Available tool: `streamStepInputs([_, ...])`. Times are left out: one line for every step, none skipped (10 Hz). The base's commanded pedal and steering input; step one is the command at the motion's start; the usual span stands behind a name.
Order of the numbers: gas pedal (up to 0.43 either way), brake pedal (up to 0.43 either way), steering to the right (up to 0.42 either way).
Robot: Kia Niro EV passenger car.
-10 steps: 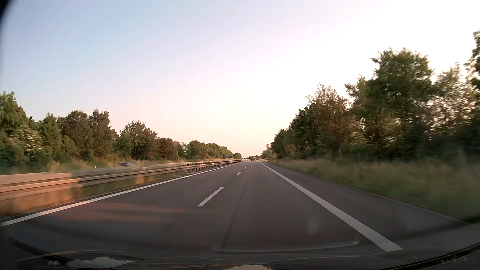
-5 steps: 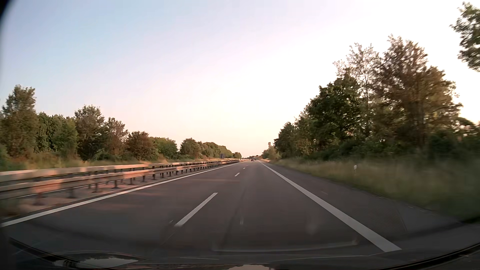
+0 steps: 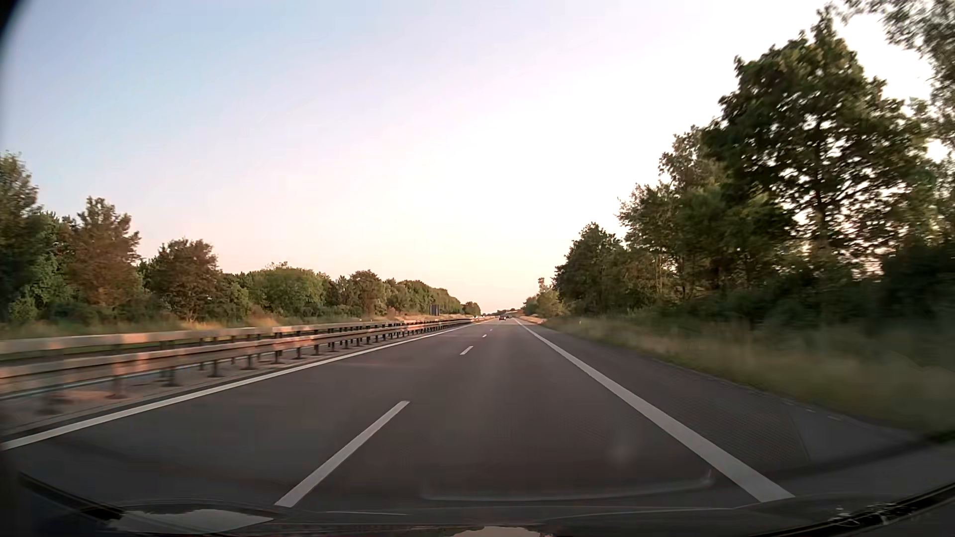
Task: Follow the waypoints while adhering to traffic rules and regulations
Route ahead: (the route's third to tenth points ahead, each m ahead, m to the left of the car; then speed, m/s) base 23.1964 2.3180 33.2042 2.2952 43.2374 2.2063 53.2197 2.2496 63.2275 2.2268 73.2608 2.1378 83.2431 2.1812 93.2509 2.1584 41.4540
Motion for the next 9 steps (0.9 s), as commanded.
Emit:
streamStepInputs([0.488, 0.018, -0.002])
streamStepInputs([0.488, 0.012, -0.002])
streamStepInputs([0.488, 0.018, -0.002])
streamStepInputs([0.488, 0.018, -0.002])
streamStepInputs([0.488, 0.018, -0.001])
streamStepInputs([0.488, 0.018, -0.002])
streamStepInputs([0.488, 0.012, -0.002])
streamStepInputs([0.488, 0.018, -0.002])
streamStepInputs([0.488, 0.018, -0.001])
